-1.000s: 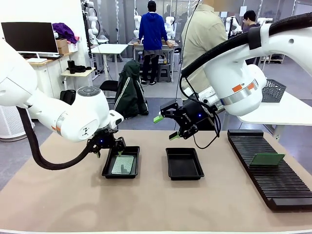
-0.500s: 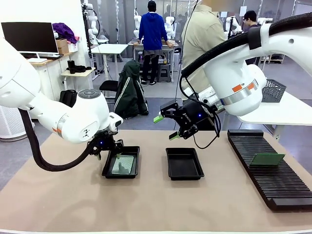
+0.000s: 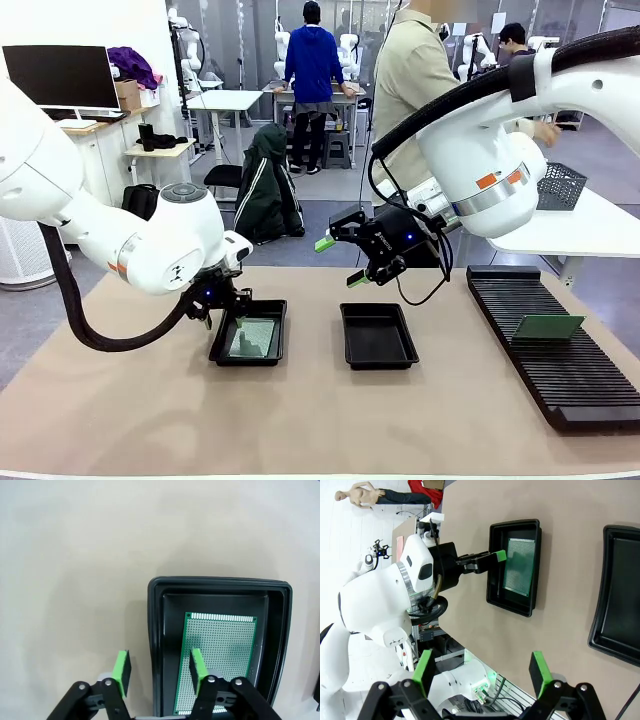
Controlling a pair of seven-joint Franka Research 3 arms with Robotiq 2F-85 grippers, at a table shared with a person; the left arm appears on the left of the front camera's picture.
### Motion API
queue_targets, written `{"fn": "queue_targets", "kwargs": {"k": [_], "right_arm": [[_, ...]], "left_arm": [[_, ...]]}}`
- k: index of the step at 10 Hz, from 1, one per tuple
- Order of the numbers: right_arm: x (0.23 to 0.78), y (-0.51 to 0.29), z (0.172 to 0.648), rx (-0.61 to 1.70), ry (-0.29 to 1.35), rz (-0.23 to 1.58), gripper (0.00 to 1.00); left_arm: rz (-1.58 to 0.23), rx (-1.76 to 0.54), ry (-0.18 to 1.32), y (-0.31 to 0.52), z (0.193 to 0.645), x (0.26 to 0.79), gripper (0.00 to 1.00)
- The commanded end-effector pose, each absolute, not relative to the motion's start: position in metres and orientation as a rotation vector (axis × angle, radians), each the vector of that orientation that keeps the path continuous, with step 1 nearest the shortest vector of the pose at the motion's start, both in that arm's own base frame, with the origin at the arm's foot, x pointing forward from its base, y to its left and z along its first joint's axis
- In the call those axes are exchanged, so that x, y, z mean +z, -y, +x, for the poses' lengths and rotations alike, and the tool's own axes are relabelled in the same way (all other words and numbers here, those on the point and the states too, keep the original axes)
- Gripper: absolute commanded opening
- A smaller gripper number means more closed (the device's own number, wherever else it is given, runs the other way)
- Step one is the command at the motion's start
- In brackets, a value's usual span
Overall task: Inspect and transfer BCBs to ESD trays.
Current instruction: Pick up the ESD tray and place it on the left side of the table.
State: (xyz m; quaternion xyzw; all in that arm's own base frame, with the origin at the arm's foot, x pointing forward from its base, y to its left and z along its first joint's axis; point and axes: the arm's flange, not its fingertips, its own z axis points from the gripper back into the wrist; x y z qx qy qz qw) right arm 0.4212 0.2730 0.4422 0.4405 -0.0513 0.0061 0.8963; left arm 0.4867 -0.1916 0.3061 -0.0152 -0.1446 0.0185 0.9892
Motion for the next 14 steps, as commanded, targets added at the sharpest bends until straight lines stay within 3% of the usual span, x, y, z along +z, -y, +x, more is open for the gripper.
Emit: {"fn": "queue_targets", "kwargs": {"k": [1, 11, 14], "right_arm": [[0.4423, -0.2736, 0.4208, 0.009, 0.108, 0.912, 1.0], [0.4423, -0.2736, 0.4208, 0.009, 0.108, 0.912, 1.0], [0.4423, -0.2736, 0.4208, 0.009, 0.108, 0.912, 1.0]], "left_arm": [[-0.029, 0.028, 0.294, 0.1921, 0.4898, 0.3033, 0.57], [-0.013, 0.024, 0.252, 0.1873, 0.4895, 0.3082, 0.0], [-0.013, 0.031, 0.241, 0.1861, 0.4895, 0.3079, 0.0]]}}
